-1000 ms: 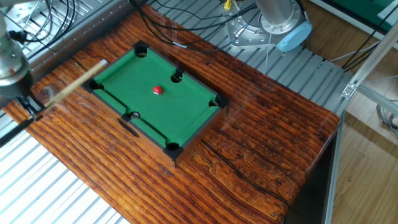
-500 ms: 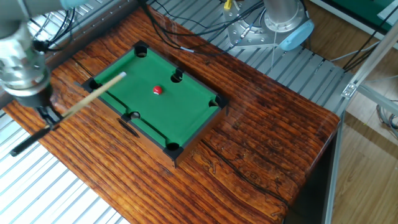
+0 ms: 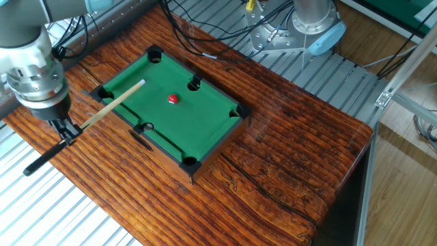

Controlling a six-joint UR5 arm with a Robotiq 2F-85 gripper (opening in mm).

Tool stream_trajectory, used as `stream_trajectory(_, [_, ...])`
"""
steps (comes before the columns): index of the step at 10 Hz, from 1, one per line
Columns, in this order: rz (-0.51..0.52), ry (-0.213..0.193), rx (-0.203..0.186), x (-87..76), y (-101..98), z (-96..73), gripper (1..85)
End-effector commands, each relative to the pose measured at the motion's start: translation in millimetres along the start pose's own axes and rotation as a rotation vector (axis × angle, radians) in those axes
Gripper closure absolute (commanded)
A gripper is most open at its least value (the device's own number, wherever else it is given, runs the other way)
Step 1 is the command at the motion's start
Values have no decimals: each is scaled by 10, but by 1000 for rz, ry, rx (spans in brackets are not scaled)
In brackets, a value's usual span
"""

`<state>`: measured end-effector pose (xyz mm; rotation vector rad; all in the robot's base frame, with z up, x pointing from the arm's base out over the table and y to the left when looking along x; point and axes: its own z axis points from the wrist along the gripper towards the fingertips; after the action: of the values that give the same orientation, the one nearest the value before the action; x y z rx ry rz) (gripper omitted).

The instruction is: Hit the pool ball

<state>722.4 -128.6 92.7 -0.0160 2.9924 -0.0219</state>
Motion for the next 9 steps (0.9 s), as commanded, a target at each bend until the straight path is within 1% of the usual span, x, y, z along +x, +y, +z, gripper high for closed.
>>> stream_trajectory(1, [-51,-23,-28,-42,82,-11,847])
stream_trajectory(2, [-20,-18,-30,-61,208,-69,847])
stream_trajectory(3, [18,-7,-19,-88,421,-151,847])
stream_trajectory(4, [44,-4,-27,-109,609,-181,847])
stream_trajectory(5, [57,-4,-32,-128,743,-198,847])
stream_trajectory(7, [93,-11,-38,-145,955,-239,847])
stream_trajectory(9, [103,-31,-40,-199,1029,-205,847])
